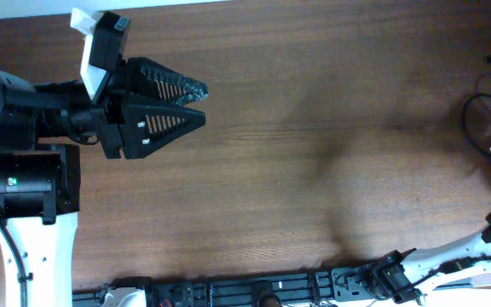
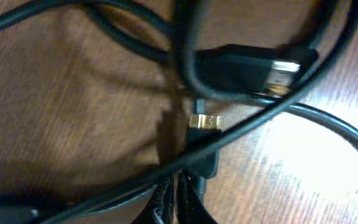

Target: Untangle cables

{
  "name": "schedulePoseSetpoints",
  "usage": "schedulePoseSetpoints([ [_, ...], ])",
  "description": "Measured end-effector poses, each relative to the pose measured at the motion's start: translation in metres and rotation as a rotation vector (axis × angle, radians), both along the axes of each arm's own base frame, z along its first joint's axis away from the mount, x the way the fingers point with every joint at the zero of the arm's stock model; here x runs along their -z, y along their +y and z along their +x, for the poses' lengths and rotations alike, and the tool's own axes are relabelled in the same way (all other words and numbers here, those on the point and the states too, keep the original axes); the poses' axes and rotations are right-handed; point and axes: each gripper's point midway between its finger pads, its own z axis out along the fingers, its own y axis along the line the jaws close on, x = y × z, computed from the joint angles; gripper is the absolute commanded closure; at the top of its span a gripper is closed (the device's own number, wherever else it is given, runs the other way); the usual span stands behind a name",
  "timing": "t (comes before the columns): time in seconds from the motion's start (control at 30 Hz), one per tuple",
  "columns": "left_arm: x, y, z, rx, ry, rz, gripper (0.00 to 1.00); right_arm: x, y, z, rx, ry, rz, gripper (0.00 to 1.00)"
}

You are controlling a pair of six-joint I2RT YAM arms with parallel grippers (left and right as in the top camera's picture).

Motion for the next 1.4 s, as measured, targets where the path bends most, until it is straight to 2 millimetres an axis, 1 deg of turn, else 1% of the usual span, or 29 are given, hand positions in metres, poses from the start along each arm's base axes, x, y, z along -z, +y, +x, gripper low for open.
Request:
schedulePoseSetpoints([
  [0.07,0.000,0.000,0.000,0.000,0.000,0.000,0.42,-0.001,0.004,0.005,-0.019,-0.034,0.038,0.01],
  [0.17,0.000,0.000,0.000,0.000,-0.001,0.000,0.42,-0.013,0.011,0.027,-0.079,-0.066,0.074,0.01],
  [0.27,0.000,0.000,0.000,0.000,-0.001,0.000,0.42,-0.027,0.020,0.056,-0.145,-0.087,0.082,0.01],
  [0.33,0.000,0.000,0.000,0.000,-0.001,0.000,0.42,-0.043,0.036,0.086,-0.222,-0.115,0.084,0.01],
  [0.37,0.000,0.000,0.000,0.000,-0.001,0.000,0.42,-0.054,0.050,0.104,-0.269,-0.139,0.089,0.01],
  [0.4,0.000,0.000,0.000,0.000,-0.001,0.000,0.41,-0.062,0.061,0.117,-0.302,-0.161,0.089,0.01],
  [0.43,0.000,0.000,0.000,0.000,-0.001,0.000,0.41,-0.076,0.076,0.133,-0.339,-0.198,0.092,0.01],
  [0.5,0.000,0.000,0.000,0.000,-0.001,0.000,0.41,-0.098,0.103,0.157,-0.405,-0.266,0.097,0.01],
  [0.57,0.000,0.000,0.000,0.000,-0.002,0.000,0.41,-0.127,0.144,0.186,-0.509,-0.349,0.109,0.01],
  [0.6,0.000,0.000,0.000,0.000,-0.002,0.000,0.42,-0.144,0.170,0.199,-0.573,-0.385,0.110,0.01],
  [0.63,0.000,0.000,0.000,0.000,-0.003,0.000,0.43,-0.155,0.188,0.207,-0.618,-0.410,0.109,0.01],
  [0.67,0.000,0.000,0.000,0.001,-0.003,0.000,0.43,-0.168,0.211,0.215,-0.675,-0.434,0.105,0.01],
  [0.7,0.000,0.000,-0.001,0.003,-0.003,0.001,0.45,-0.187,0.240,0.223,-0.746,-0.470,0.098,0.01],
  [0.73,0.000,0.000,-0.001,0.005,-0.004,0.001,0.49,-0.203,0.263,0.227,-0.802,-0.498,0.085,0.01],
  [0.77,0.000,0.000,-0.001,0.006,-0.006,0.002,0.52,-0.219,0.285,0.228,-0.854,-0.524,0.074,0.01],
  [0.8,0.000,0.000,-0.001,0.006,-0.008,0.002,0.58,-0.236,0.307,0.226,-0.905,-0.553,0.057,0.01],
  [0.83,-0.001,0.000,-0.002,0.006,-0.017,0.002,0.62,-0.239,0.312,0.225,-0.915,-0.557,0.054,0.01],
  [0.87,-0.001,0.001,-0.001,0.004,-0.030,0.001,0.65,-0.267,0.345,0.216,-0.989,-0.600,0.025,0.01],
  [0.9,-0.002,0.001,-0.001,0.001,-0.042,0.001,0.65,-0.279,0.361,0.209,-1.022,-0.612,0.012,0.01],
  [0.97,-0.003,0.004,-0.001,-0.011,-0.070,0.001,0.66,-0.295,0.387,0.190,-1.067,-0.613,-0.004,0.01],
  [1.03,-0.004,0.008,-0.002,-0.033,-0.091,0.000,0.66,-0.309,0.411,0.167,-1.112,-0.610,-0.025,0.01],
  [1.1,-0.004,0.012,-0.007,-0.069,-0.092,-0.002,0.66,-0.317,0.424,0.149,-1.139,-0.608,-0.047,0.01],
  [1.2,0.007,0.027,-0.017,-0.233,-0.018,0.005,0.66,-0.331,0.438,0.117,-1.171,-0.609,-0.087,0.01],
  [1.3,0.033,0.043,-0.026,-0.441,0.037,0.062,0.66,-0.343,0.446,0.090,-1.198,-0.623,-0.116,0.01],
  [1.33,0.046,0.050,-0.031,-0.534,0.038,0.109,0.66,-0.346,0.448,0.079,-1.210,-0.628,-0.120,0.01],
  [1.4,0.067,0.060,-0.038,-0.654,0.009,0.207,0.66,-0.350,0.450,0.060,-1.226,-0.636,-0.130,0.01],
])
